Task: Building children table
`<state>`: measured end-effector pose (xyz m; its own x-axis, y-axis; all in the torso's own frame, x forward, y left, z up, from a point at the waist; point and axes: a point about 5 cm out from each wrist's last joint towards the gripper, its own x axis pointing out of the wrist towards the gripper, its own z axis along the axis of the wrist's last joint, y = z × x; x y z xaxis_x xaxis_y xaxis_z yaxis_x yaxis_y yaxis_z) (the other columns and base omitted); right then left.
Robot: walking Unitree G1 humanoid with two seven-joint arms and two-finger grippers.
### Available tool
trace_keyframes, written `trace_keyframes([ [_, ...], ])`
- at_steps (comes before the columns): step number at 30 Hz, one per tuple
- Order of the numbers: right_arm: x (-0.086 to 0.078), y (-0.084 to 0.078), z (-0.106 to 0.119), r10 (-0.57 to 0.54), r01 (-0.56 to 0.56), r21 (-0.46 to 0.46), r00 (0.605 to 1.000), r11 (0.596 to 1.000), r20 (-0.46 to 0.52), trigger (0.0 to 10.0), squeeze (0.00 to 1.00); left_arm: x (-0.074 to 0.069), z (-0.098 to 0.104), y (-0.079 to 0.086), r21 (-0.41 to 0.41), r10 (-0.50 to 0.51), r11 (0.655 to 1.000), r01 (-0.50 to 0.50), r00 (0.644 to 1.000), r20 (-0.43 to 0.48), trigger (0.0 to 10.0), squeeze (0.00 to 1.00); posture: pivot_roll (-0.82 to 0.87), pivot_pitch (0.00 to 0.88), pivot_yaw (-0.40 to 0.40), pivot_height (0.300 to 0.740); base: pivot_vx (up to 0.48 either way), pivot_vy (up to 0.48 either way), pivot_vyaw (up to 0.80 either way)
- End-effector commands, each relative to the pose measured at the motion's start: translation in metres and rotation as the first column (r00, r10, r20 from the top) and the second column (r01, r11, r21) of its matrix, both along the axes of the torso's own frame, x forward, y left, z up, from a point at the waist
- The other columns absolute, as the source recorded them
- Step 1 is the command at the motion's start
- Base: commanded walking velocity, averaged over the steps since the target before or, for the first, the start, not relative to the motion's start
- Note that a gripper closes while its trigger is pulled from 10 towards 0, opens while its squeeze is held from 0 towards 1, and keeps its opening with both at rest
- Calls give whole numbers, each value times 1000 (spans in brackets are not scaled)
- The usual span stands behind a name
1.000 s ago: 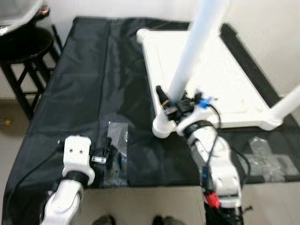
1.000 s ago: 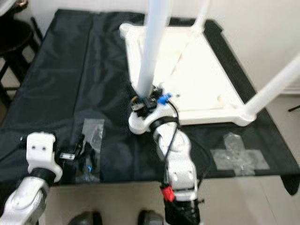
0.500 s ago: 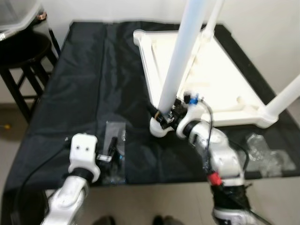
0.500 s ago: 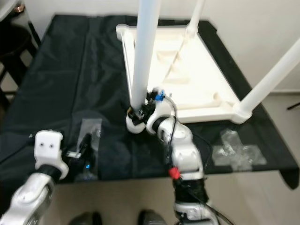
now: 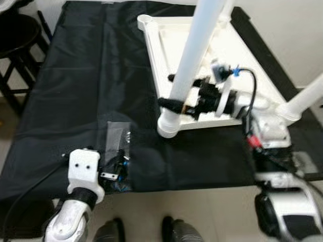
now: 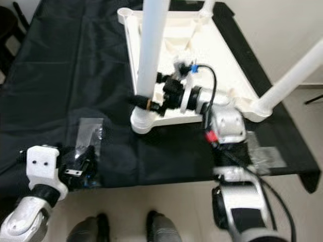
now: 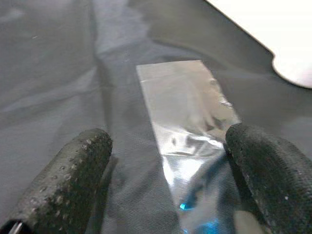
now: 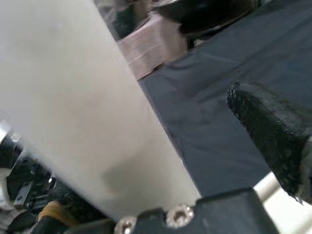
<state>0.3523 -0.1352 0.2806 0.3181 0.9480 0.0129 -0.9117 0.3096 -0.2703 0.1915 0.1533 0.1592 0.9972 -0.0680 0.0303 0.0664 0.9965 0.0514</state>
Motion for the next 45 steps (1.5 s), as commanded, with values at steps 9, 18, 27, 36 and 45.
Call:
trace_keyframes([
  [9, 0, -12, 27, 258, -257, -64, 966, 964, -3, 0, 0, -14, 1, 2, 25, 13, 1000, -12, 999, -42, 10000, 0, 125, 352, -77, 740, 0, 0, 0],
  [18, 2, -9, 20, 156, -154, -54, 987, 987, 44, 0, 0, -7, -3, 2, 22, 16, 1000, -15, 999, -52, 10000, 0, 78, 296, -88, 740, 0, 0, 0],
  [27, -39, 10, -45, -204, 210, 51, 973, 976, -110, 0, 0, 11, -16, 1, 14, 17, 1000, -16, 998, -66, 10000, 0, 27, 204, -114, 740, 0, 0, 0],
  [36, -53, 43, -128, -765, 787, -50, 582, 616, -275, 0, 0, 45, -34, 1, -13, 18, 1000, -19, 996, -87, 10000, 0, 16, 90, -121, 740, 0, 0, 0],
  [45, -45, 26, -101, -715, 743, 30, 654, 669, -247, 10000, 1000, 42, -31, 1, -21, 7, 1000, -9, 997, -78, 10000, 0, 14, 150, -92, 740, 0, 0, 0],
])
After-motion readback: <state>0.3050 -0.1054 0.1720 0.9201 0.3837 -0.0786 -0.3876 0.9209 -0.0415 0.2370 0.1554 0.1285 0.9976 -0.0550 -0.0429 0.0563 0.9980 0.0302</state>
